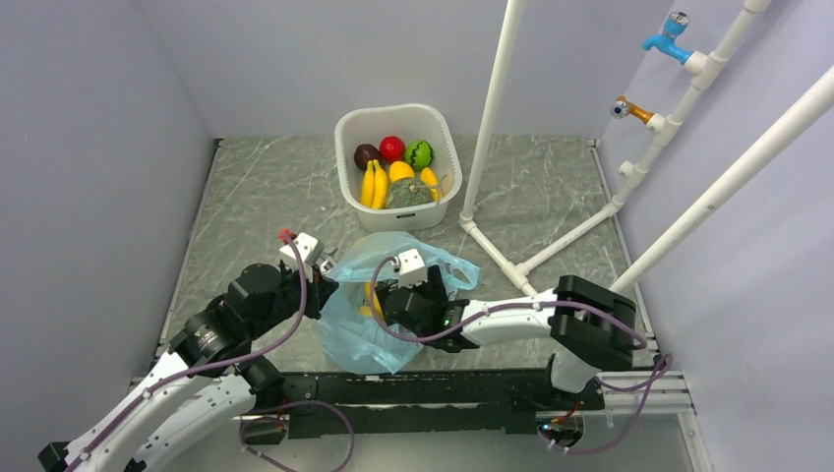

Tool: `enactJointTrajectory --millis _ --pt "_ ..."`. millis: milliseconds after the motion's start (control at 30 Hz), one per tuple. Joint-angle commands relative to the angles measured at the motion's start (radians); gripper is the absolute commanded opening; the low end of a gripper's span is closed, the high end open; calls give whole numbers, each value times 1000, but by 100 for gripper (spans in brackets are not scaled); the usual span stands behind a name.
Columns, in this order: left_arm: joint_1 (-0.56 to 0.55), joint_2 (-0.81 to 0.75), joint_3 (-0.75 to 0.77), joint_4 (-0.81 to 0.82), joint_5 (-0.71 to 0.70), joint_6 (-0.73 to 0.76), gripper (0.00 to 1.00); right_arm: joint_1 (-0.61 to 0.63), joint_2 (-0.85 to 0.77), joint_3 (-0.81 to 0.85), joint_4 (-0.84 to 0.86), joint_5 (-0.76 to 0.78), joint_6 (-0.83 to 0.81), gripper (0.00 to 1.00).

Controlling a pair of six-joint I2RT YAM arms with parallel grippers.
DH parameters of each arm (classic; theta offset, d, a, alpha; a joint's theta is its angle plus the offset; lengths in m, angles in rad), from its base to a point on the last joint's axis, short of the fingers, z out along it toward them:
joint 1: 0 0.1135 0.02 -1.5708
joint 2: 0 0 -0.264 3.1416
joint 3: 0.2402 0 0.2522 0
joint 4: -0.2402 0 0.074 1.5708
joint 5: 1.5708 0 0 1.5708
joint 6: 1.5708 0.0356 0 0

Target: Take the fake fruits out of the plastic bag

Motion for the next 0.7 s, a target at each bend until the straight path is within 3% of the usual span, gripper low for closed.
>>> enactJointTrajectory --millis 0,100,333,533,667 --pt "2 5 7 29 9 9 0 -13 42 37 72 22 -33 95" --pt "3 3 7 30 7 10 0 -15 48 32 77 16 -37 87" --pt "2 12 10 24 -2 9 0 -12 -60 -16 109 -62 -86 38" --pt "2 5 9 25 -3 9 0 -13 -256 -109 178 -210 -127 3" --pt "1 2 10 22 -7 7 0 -13 -382 -149 200 -327 -172 0"
